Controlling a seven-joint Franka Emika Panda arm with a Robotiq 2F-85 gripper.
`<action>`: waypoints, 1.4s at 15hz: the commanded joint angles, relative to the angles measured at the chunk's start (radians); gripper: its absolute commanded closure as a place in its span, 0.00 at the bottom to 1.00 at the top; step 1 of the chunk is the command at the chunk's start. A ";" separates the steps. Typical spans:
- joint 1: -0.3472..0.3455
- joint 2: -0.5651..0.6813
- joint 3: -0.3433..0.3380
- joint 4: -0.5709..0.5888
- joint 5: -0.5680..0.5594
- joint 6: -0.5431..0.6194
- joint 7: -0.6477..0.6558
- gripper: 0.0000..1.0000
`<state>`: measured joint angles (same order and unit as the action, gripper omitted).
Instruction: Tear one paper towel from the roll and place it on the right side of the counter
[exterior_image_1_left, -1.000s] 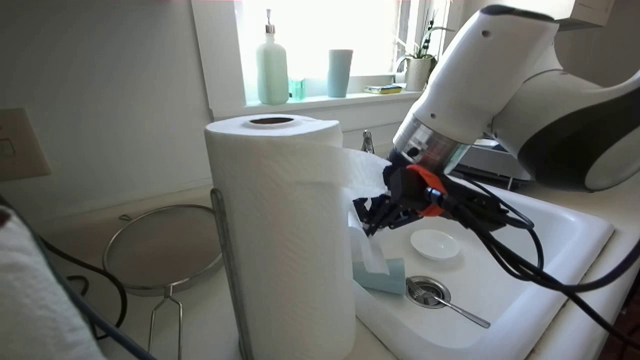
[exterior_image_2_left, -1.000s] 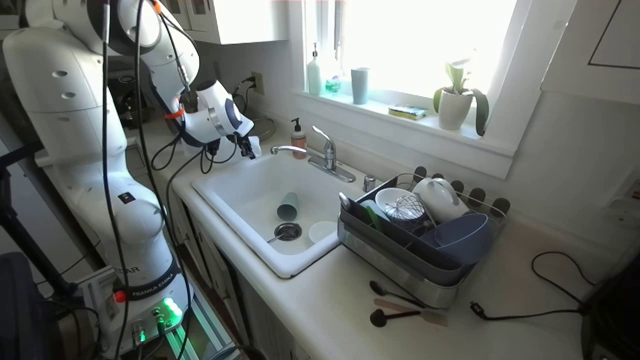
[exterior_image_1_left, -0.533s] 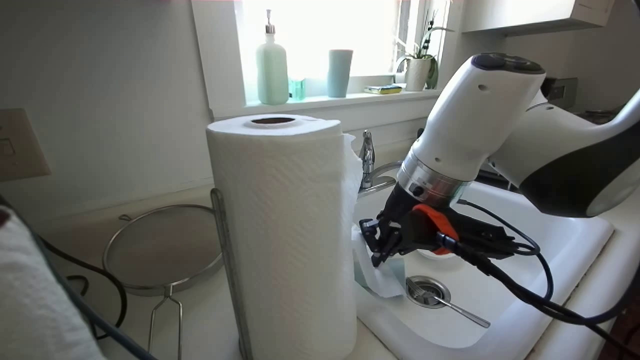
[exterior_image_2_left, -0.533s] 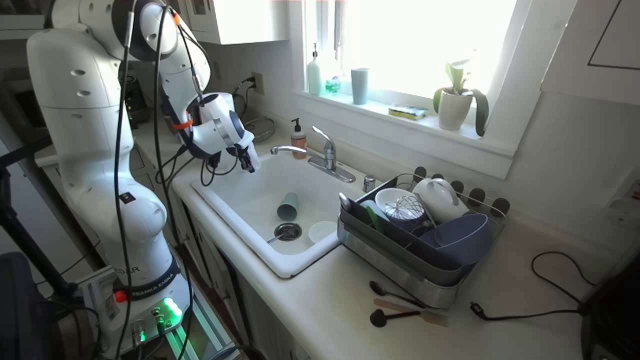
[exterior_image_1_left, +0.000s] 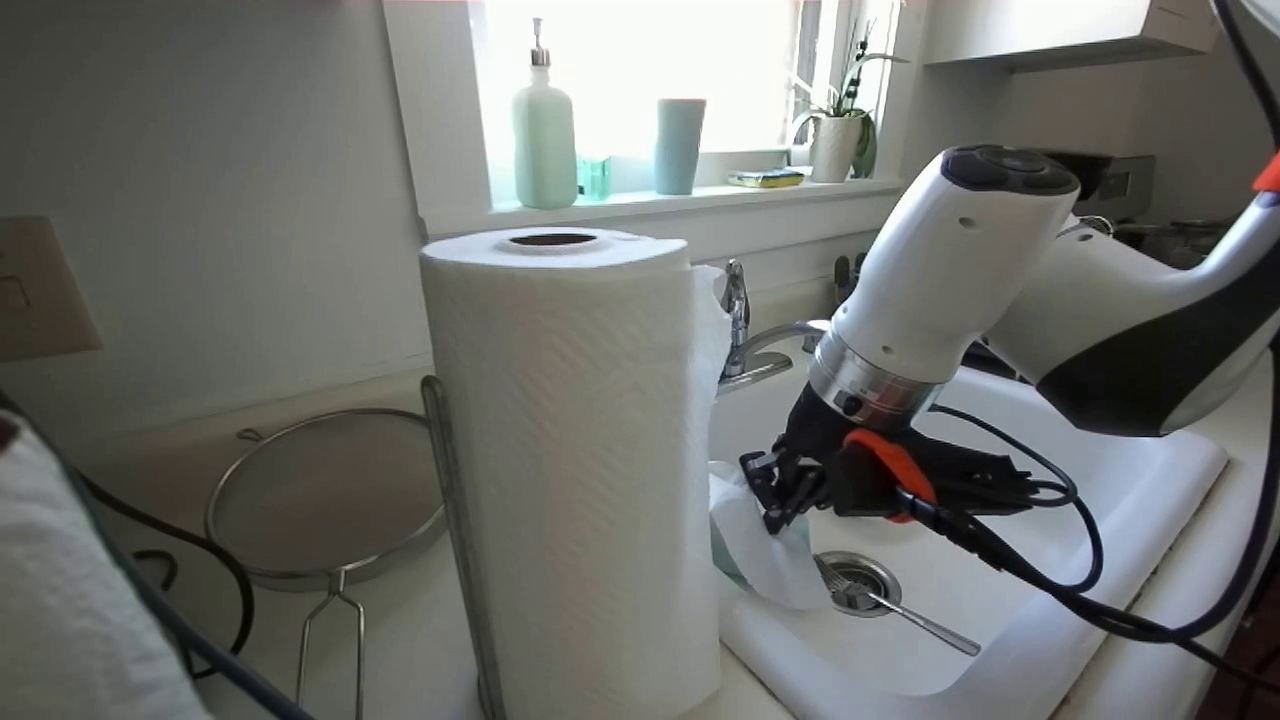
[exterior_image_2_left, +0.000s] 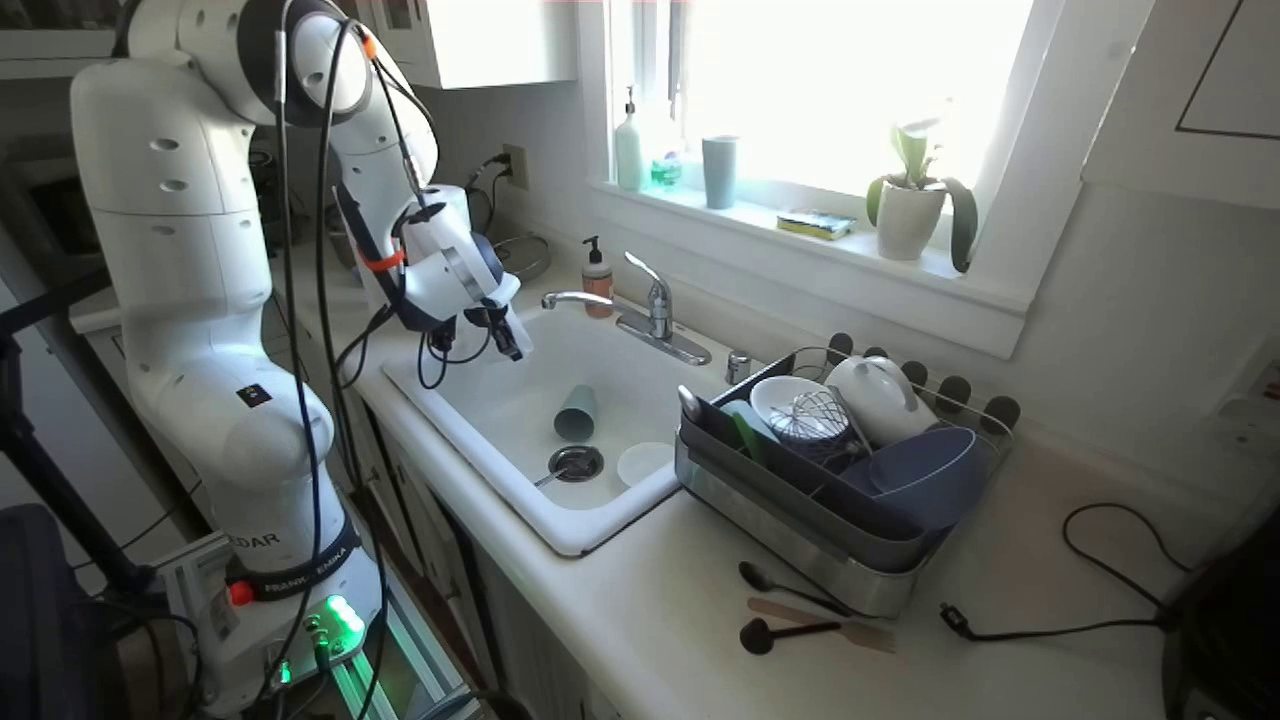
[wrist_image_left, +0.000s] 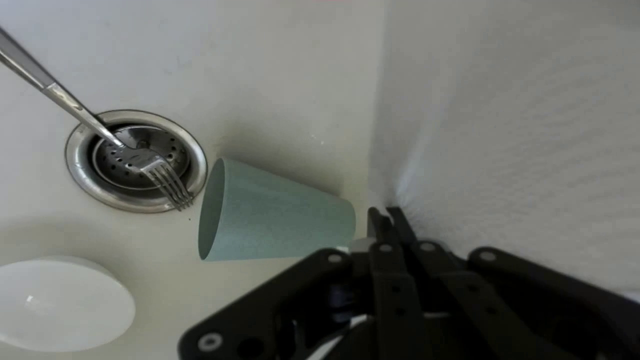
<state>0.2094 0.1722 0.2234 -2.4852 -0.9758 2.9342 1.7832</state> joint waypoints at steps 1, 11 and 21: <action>0.001 -0.006 -0.036 -0.016 -0.082 -0.016 0.027 1.00; -0.021 -0.037 -0.131 -0.042 -0.196 -0.065 0.002 1.00; -0.023 -0.170 -0.164 -0.031 -0.192 -0.113 -0.086 1.00</action>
<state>0.2009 0.0818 0.0764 -2.5155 -1.1339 2.8547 1.7379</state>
